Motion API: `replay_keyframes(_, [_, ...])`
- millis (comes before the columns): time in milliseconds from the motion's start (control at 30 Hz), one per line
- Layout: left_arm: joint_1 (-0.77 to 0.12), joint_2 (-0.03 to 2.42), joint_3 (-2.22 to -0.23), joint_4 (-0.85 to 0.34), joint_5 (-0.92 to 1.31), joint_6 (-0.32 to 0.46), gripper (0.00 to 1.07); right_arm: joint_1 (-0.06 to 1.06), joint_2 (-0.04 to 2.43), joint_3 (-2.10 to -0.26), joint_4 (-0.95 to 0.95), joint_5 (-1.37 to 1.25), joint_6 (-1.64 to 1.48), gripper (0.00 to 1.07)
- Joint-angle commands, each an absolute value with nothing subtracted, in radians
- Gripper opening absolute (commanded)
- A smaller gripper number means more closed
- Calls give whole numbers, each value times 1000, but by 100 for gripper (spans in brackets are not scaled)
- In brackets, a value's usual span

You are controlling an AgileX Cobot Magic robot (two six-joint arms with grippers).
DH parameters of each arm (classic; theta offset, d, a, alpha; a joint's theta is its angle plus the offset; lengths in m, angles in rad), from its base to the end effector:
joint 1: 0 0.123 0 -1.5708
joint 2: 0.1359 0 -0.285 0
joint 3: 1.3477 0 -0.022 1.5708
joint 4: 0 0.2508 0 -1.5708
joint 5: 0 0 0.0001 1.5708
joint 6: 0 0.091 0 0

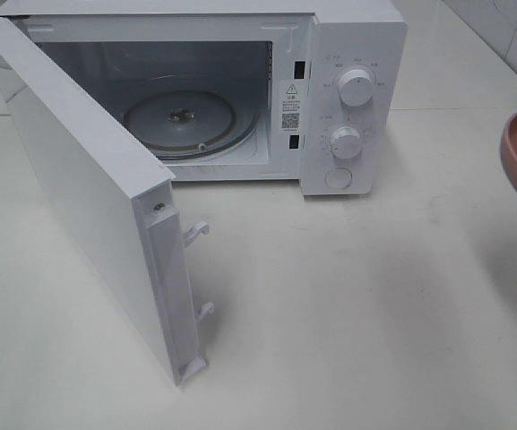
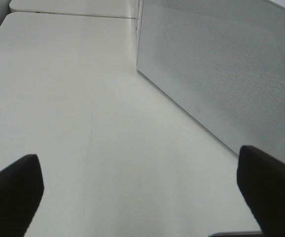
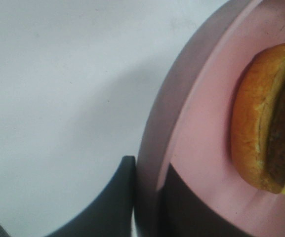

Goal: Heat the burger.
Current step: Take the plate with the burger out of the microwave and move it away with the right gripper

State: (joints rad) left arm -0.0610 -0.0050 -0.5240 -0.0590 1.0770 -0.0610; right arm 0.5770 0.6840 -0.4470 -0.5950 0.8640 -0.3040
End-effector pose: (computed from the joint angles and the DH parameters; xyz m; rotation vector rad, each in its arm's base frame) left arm -0.0095 -0.0042 0.2827 0.0043 2.0333 -0.1472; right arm 0.1105 0.0256 0.2502 -1.3350 2.0728 -0.6073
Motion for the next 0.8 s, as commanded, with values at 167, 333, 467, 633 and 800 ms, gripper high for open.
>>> replay_keyframes(167, [-60,-10,-518,-67,1068,-59,100,573,699,-451,-717,909,-95,1])
replay_keyframes(333, [-60,-10,-518,-67,1068,-59,100,573,808,-451,-754,1005,42,1])
replay_keyframes(467, [-60,-10,-518,-67,1068,-59,100,573,879,-455,-779,1025,157,1])
replay_keyframes(633, [-60,-10,-518,-67,1068,-59,100,573,987,-491,-825,1047,365,1])
replay_keyframes(800, [-60,-10,-518,-67,1068,-59,100,573,1104,-542,-881,1112,522,1])
